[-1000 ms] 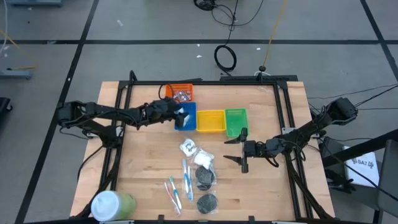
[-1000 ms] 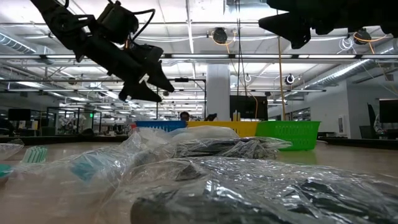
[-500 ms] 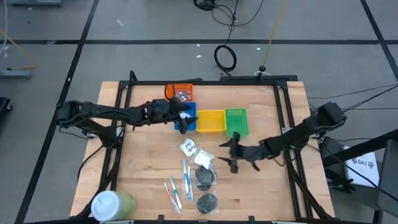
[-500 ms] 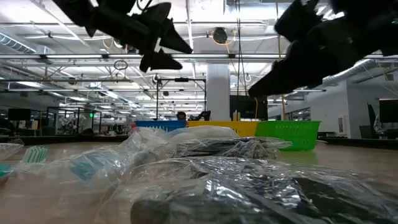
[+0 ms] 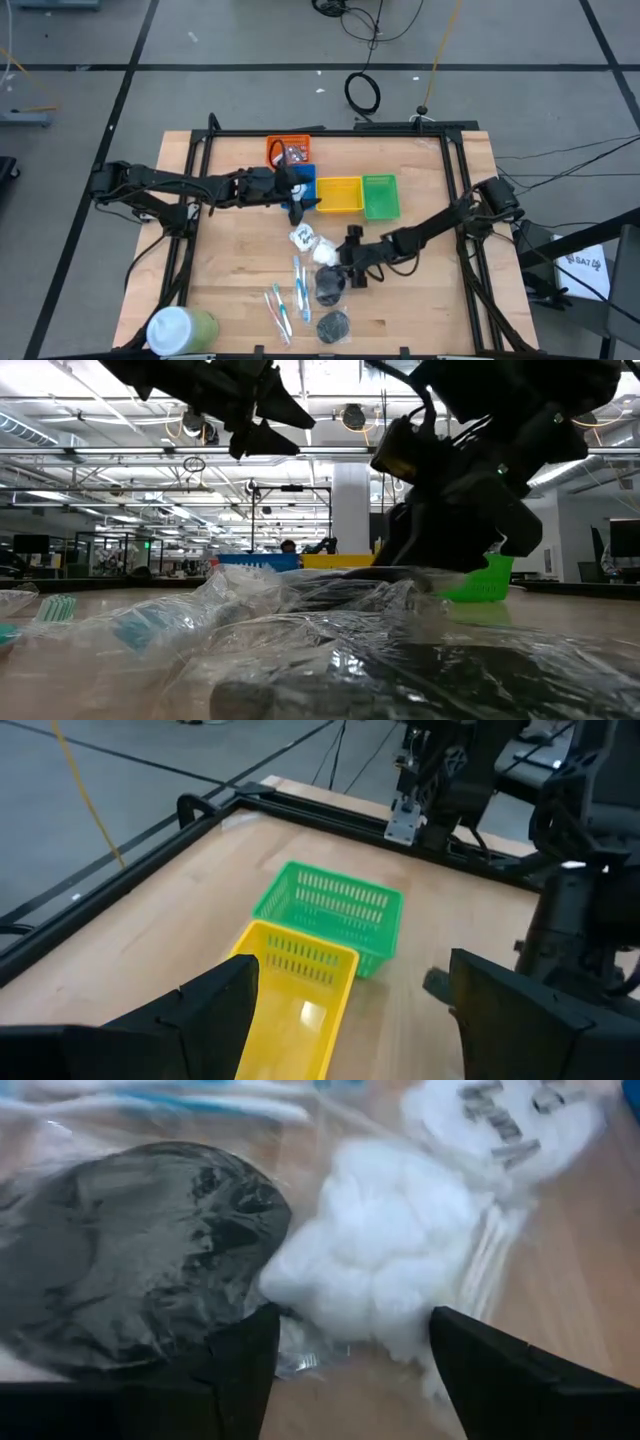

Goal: Pick & Place Travel size toiletries
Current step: Put the right vanity pack into the blue basket

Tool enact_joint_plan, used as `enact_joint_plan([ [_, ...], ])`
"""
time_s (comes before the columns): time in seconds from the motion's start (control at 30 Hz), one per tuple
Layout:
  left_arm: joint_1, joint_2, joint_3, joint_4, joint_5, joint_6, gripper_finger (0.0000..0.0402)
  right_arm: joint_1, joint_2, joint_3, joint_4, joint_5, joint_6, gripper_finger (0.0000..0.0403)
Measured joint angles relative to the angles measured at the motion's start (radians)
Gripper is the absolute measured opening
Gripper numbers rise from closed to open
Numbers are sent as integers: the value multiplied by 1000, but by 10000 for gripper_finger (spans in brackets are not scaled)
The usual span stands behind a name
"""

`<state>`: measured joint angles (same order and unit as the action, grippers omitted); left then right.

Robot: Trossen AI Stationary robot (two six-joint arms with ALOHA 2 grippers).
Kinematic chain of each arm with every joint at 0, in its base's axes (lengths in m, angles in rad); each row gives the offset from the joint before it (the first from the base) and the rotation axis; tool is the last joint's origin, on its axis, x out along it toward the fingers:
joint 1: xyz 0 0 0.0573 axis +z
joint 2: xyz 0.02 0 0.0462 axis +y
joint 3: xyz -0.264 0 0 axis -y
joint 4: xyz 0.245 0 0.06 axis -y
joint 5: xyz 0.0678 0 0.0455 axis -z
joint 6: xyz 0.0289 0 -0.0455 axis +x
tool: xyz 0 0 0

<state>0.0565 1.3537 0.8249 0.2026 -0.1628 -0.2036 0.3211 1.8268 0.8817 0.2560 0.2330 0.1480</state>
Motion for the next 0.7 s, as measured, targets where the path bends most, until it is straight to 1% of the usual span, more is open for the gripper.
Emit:
enact_joint_plan([
  [0.1, 0, 0, 0, -16, -1, 0, 321, -2, 1, 1, -20, 0, 22, 227],
  [0.2, 0, 0, 0, -27, -2, -2, 321, -2, 0, 2, -24, -29, 23, 192],
  [0.3, 0, 0, 0, -31, -2, -8, 321, -4, -7, 2, -28, -81, 22, 144],
  [0.47, 0, 0, 0, -60, -2, -8, 321, -16, -31, 0, -35, -159, 0, 53],
  [0.53, 0, 0, 0, -69, -2, -8, 321, -20, -46, 0, -31, -161, -14, 18],
  [0.6, 0, 0, 0, -79, -2, -9, 321, -20, -79, -1, -51, -157, -30, 7],
  [0.7, 0, 0, 0, -81, -2, -9, 321, -18, -134, 0, -41, -156, -33, 10],
])
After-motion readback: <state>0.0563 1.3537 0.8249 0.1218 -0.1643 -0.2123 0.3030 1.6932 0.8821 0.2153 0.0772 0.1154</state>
